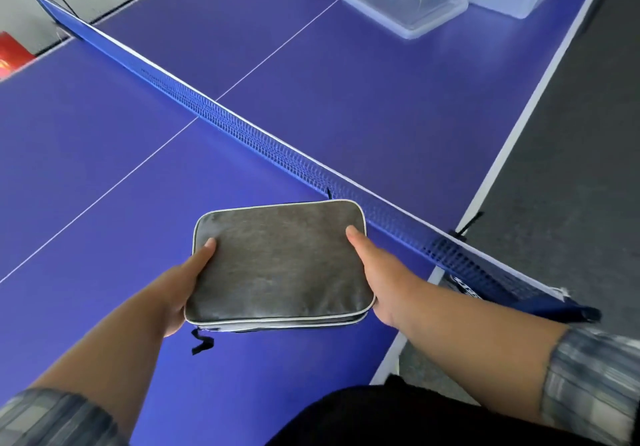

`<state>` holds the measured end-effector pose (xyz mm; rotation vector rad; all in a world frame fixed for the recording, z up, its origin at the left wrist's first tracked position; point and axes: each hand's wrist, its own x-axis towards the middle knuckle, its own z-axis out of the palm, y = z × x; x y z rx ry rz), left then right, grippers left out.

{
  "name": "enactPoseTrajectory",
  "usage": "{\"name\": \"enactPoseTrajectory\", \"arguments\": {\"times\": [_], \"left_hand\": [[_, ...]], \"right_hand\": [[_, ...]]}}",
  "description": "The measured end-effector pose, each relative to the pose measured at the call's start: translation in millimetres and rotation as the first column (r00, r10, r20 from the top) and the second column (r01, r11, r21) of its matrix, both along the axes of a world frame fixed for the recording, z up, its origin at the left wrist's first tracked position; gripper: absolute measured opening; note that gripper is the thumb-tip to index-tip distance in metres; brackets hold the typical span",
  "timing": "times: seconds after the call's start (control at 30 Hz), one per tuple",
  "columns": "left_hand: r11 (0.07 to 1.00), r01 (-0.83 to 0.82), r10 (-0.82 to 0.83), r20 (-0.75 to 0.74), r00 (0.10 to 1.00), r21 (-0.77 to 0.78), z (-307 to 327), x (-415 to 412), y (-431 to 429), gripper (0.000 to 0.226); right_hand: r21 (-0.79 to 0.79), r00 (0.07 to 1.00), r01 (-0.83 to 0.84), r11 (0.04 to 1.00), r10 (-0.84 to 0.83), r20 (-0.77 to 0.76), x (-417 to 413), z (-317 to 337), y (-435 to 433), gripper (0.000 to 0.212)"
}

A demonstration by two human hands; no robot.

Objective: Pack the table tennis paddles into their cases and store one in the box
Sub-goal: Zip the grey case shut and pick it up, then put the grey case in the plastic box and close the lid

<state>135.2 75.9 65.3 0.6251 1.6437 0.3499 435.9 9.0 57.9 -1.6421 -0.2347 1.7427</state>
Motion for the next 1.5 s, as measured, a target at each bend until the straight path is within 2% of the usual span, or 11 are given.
{"name": "enactPoseTrajectory", "arguments": {"times": [0.1,0.2,0.4,0.7,0.87,1.03,1.23,1.5], "left_hand": [[0.997,-0.011,0.005,0.073,0.997,0.082,33,7,-26,0.081],[0.989,0.083,-0.103,0.166,0.981,0.126,65,22,-50,0.072],[0.954,0.177,-0.227,0.197,0.954,0.243,120,103,-90,0.064],[0.898,0.148,-0.236,0.171,0.957,0.414,195,295,-127,0.042],[0.881,0.11,-0.226,0.205,0.952,0.46,197,429,-151,0.038],[0.893,0.099,-0.229,0.256,0.939,0.438,193,545,-168,0.04],[0.894,0.087,-0.217,0.256,0.942,0.439,198,639,-140,0.044],[0.87,0.072,-0.167,0.154,0.974,0.488,180,743,-25,0.048]], "right_hand": [[0.061,0.996,0.061,0.996,-0.065,0.059,9,31,-26,0.079],[0.124,0.991,0.123,0.985,-0.128,0.04,30,61,-57,0.066],[0.221,0.963,0.271,0.937,-0.264,-0.059,98,114,-127,0.047],[0.462,0.929,0.339,0.82,-0.368,-0.029,270,176,-191,0.035],[0.496,0.916,0.338,0.8,-0.401,0.023,404,181,-222,0.031],[0.491,0.897,0.356,0.795,-0.439,0.06,517,190,-244,0.03],[0.478,0.88,0.365,0.799,-0.463,0.103,610,202,-220,0.029],[0.452,0.892,0.371,0.811,-0.446,0.067,707,181,-95,0.032]]}}
